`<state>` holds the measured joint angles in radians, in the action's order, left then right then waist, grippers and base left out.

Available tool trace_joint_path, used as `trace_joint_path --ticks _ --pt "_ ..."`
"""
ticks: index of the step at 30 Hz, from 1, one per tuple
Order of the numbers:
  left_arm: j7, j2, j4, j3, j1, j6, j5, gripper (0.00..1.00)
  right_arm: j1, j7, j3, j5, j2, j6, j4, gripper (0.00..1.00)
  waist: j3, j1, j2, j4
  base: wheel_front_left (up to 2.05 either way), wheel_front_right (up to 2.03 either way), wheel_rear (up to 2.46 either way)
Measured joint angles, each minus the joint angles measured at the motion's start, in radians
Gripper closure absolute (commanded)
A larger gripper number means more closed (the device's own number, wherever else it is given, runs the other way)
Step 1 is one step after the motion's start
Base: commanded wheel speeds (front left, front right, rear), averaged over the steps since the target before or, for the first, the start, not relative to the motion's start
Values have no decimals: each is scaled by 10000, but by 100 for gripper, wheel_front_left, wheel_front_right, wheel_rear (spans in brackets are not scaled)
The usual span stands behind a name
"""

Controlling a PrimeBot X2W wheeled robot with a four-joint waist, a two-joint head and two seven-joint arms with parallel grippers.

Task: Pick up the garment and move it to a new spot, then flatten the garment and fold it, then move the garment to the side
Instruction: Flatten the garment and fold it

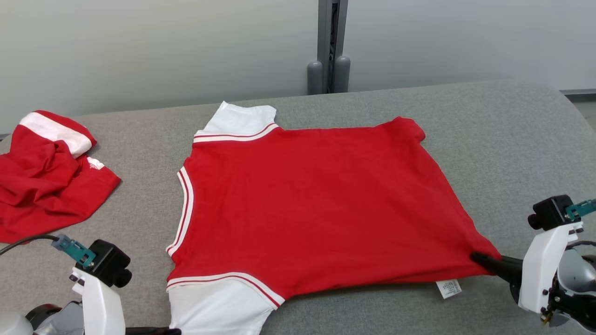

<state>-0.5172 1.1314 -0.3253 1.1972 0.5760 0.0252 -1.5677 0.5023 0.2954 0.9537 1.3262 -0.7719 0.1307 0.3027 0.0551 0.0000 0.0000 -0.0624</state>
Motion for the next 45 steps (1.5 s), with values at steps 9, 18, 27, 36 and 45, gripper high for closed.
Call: trace_joint_path --ticks 9,18,27,36,45 --pt "-652 -272 512 -522 873 -61 -414 100 9 640 -905 75 -42 0 -245 100 515 0 0 57 0 0 0" --pt "-1726 -1407 2564 -1074 2402 -257 -884 100 734 1753 -1549 485 924 0 211 100 1230 0 0 -64 0 0 0" --pt "-2429 -2111 4399 -1289 3801 -345 -527 100 1381 2054 -2403 552 1306 0 717 100 2025 0 0 -204 0 0 0" --pt "-2658 -2688 5499 -1396 4615 -583 -244 100 1623 1950 -2959 334 1772 0 920 100 2702 0 0 -387 0 0 0" --pt "-2627 -3275 6502 -1331 4964 -825 27 100 1902 1854 -3294 -190 2347 0 1166 100 3061 0 0 -583 0 0 0"
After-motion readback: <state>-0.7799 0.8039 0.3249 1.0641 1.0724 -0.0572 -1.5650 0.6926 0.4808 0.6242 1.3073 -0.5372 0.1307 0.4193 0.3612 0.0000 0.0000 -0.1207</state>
